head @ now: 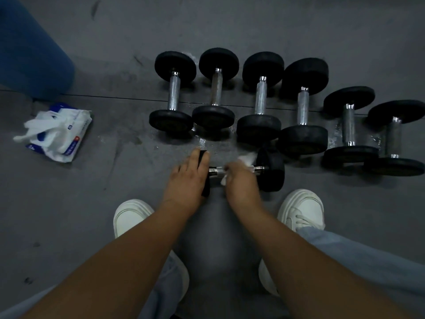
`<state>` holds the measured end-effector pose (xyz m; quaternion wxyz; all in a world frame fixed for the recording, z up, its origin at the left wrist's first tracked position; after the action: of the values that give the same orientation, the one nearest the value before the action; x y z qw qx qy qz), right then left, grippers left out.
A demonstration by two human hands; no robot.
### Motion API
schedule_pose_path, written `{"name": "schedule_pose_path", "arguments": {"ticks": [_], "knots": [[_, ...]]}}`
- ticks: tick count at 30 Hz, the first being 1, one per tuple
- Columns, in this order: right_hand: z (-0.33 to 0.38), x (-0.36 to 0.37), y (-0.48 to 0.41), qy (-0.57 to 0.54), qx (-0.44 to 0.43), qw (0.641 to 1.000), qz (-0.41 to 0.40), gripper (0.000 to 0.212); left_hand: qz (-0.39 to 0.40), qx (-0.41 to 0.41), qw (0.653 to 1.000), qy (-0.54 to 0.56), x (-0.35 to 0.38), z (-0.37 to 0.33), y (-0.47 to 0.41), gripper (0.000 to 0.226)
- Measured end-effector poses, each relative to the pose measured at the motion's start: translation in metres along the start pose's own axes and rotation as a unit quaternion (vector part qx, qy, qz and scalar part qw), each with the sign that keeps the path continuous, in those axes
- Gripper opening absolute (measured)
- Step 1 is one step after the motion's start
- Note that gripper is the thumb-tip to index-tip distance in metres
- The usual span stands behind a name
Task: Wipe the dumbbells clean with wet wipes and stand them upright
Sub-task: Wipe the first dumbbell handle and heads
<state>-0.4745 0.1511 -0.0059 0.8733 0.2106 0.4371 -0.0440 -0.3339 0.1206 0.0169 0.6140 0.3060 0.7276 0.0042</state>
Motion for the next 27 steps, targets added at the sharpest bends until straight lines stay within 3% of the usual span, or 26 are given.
{"name": "schedule_pose_path", "arguments": {"ticks": [2, 3, 4, 6, 7, 8, 11, 12, 14, 17, 18, 19, 22, 25, 27], "knots": [[0.013, 0.006, 0.003, -0.04, -0.063, 0.997, 0.028, 0.02, -0.005, -0.001, 1.0, 0.001, 0.001, 0.0, -0.001, 0.097], [0.012, 0.001, 0.001, -0.079, -0.038, 0.996, 0.006, 0.022, 0.0, -0.002, 1.0, 0.002, 0.001, 0.0, -0.002, 0.098], [0.007, -0.005, -0.004, -0.135, 0.027, 0.99, -0.037, 0.022, 0.005, -0.002, 1.0, 0.003, 0.002, 0.001, -0.003, 0.101], [-0.008, -0.008, -0.007, -0.287, 0.191, 0.933, -0.1, 0.023, 0.008, -0.001, 1.0, 0.009, 0.002, 0.002, -0.004, 0.107], [-0.01, -0.003, -0.007, -0.338, 0.239, 0.905, -0.102, 0.027, 0.007, 0.0, 1.0, 0.013, 0.001, 0.002, -0.004, 0.107], [-0.006, 0.001, -0.008, -0.349, 0.246, 0.9, -0.085, 0.031, 0.005, 0.001, 1.0, 0.015, 0.001, 0.002, -0.004, 0.106], [0.002, -0.001, -0.016, -0.171, 0.136, 0.976, -0.007, 0.039, 0.002, 0.005, 1.0, 0.017, 0.001, 0.001, -0.003, 0.102], [-0.002, -0.007, -0.019, -0.117, 0.121, 0.985, -0.028, 0.038, 0.001, 0.006, 1.0, 0.016, 0.001, 0.001, -0.003, 0.102], [-0.008, -0.012, -0.022, -0.088, 0.131, 0.984, -0.081, 0.031, 0.001, 0.005, 1.0, 0.016, 0.001, 0.002, -0.003, 0.104], [0.003, 0.001, -0.016, -0.085, 0.043, 0.995, 0.0, 0.025, 0.001, 0.005, 1.0, 0.017, 0.001, 0.002, -0.004, 0.101], [0.007, 0.003, -0.014, -0.124, 0.05, 0.991, 0.03, 0.027, 0.002, 0.004, 1.0, 0.014, 0.0, 0.002, -0.005, 0.1], [0.008, 0.001, -0.014, -0.191, 0.088, 0.977, 0.027, 0.028, 0.004, 0.002, 1.0, 0.012, -0.002, 0.002, -0.006, 0.1], [0.0, -0.007, -0.013, -0.404, 0.236, 0.883, -0.03, 0.029, 0.016, 0.0, 1.0, 0.018, -0.004, 0.003, -0.008, 0.107], [0.012, -0.002, 0.0, -0.471, 0.24, 0.845, 0.079, 0.038, 0.011, 0.002, 1.0, 0.027, -0.006, 0.002, -0.008, 0.103], [0.015, -0.001, 0.001, -0.531, 0.262, 0.8, 0.092, 0.051, 0.017, -0.003, 0.999, 0.028, -0.008, 0.001, -0.008, 0.103]]}}
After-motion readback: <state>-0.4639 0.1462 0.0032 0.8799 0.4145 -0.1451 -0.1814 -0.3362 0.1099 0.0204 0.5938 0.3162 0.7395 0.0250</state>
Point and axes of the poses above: each hand's wrist, its own y-axis away from the middle knuckle, its own x-axis out of the palm, z = x × y, the point moved 2 cm from there along -y, towards the middle knuckle, and after that the axes turned 7 degrees about y, right-handed, at the moved point
